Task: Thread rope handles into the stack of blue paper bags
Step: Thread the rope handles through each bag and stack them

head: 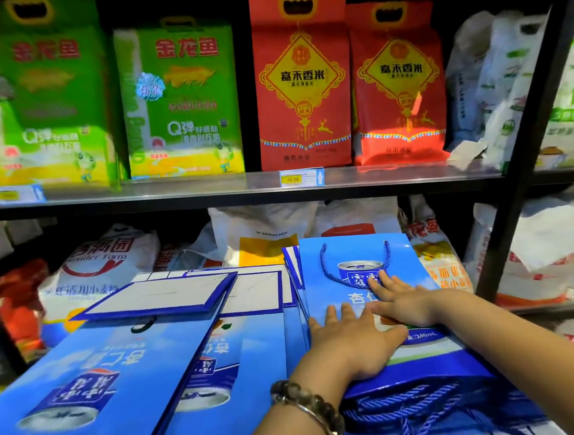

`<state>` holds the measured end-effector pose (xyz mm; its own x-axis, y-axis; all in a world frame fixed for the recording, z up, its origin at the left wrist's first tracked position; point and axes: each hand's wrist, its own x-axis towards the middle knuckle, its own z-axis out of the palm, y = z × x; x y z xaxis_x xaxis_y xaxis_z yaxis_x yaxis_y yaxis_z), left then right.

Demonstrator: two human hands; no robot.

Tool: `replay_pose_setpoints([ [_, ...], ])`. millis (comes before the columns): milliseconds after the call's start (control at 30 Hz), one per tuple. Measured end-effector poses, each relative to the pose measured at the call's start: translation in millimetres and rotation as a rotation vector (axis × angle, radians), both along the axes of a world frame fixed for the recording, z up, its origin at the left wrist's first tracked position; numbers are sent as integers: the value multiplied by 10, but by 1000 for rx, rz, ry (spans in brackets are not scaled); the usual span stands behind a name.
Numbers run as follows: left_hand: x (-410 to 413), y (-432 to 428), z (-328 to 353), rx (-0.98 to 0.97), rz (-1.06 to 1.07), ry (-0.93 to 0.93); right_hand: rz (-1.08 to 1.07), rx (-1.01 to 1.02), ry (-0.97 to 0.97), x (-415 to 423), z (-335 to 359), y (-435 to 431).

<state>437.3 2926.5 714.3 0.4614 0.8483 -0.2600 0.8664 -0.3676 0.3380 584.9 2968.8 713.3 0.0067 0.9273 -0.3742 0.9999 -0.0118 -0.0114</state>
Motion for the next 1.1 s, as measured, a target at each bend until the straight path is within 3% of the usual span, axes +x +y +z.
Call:
replay_pose_setpoints([
  [133,-42,-36,22,15,30,-50,8,-6,-24,-32,29,2],
  [233,-131,-124,198,102,109,-310,64,36,-130,-88,196,-28],
  [300,-240,-223,343,205,139,-511,138,191,-235,-164,385,-95],
  [367,-426,-408,456,179,74,-689,244,364,-286,-287,549,-202],
  [467,-817,-746,506,131,-12,-832,326,467,-106,-544,670,-373],
  [567,-1300,-901,312,334,-5,-727,433,539,55,-910,650,-584],
  [633,-1633,-962,191,368,44,-625,536,561,153,-1191,596,-748],
  [733,-2133,-977,-67,542,195,-311,650,545,238,-1651,464,-951],
  [800,-2361,-1008,-120,562,368,-118,732,543,248,-1930,342,-1028],
  [867,-2428,-1036,-119,458,459,20,757,511,297,-2163,205,-1067],
  [1100,-2400,-1049,-233,432,274,27,640,447,551,-2259,-23,-1208],
])
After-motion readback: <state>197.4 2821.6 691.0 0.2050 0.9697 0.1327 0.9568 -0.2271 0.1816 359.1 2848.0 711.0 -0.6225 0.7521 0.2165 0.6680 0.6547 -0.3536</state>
